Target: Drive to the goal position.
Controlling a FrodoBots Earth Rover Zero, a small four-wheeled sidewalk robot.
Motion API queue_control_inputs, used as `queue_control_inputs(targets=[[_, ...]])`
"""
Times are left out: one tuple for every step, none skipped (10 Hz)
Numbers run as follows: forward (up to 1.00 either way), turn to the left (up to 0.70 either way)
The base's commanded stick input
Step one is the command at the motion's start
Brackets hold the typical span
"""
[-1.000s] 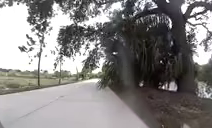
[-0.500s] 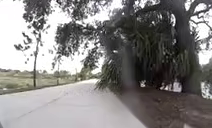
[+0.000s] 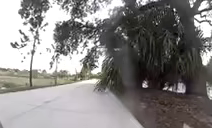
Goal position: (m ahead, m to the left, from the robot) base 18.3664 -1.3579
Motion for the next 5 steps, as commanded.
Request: queue_control_inputs(targets=[[0.59, 0.01], [0.58, 0.01], [0.57, 0.01], [0.51, 0.02], [0.48, 0.07]])
